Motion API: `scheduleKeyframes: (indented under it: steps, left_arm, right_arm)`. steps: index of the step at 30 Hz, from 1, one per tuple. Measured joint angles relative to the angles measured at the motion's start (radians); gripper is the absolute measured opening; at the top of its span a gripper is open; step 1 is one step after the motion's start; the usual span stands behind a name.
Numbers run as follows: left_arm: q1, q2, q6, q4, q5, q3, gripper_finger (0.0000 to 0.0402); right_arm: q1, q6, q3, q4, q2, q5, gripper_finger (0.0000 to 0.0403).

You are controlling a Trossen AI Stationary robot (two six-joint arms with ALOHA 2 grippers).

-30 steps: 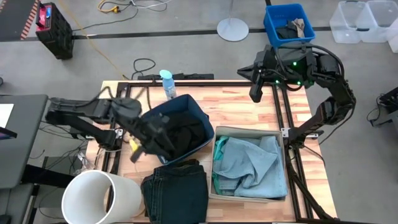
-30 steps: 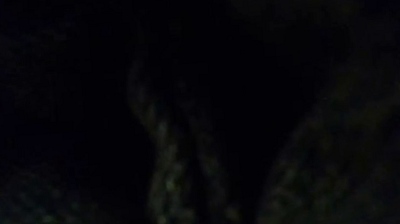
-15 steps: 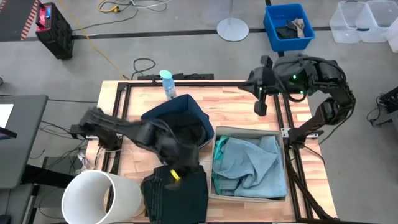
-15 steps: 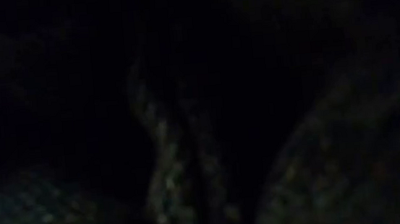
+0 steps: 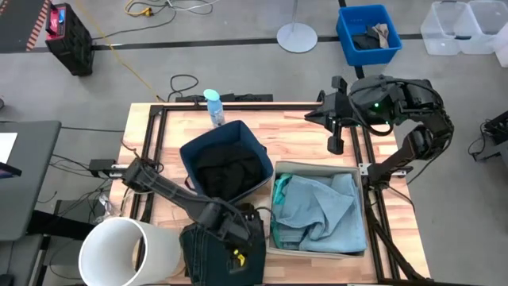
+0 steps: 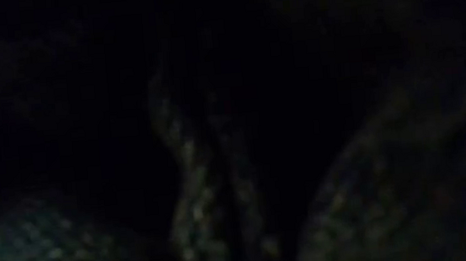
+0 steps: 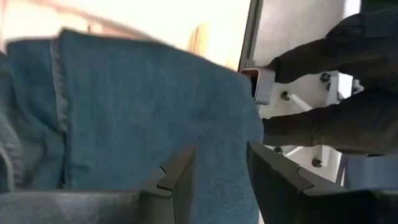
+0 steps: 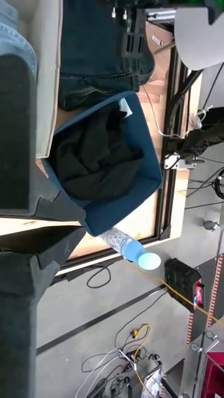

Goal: Sort clothes
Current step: Put the dark blue pants into the blue laundry organizer

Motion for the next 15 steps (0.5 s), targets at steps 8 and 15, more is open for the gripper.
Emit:
scheduleKeyframes:
  steps: [8, 15]
  left_arm:
    - [-0.060, 0.074, -0.121, -0.030, 0.029, 0.001, 0.0137]
    - [-0.107, 0.124, -0.203, -0.031, 0.068, 0.001, 0.0138]
  right_arm:
    - [0.003, 0.000, 0.000, -0.001, 0.000, 0.000, 0.0040]
    - [0.002, 0.000, 0.000, -0.001, 0.000, 0.000, 0.0040]
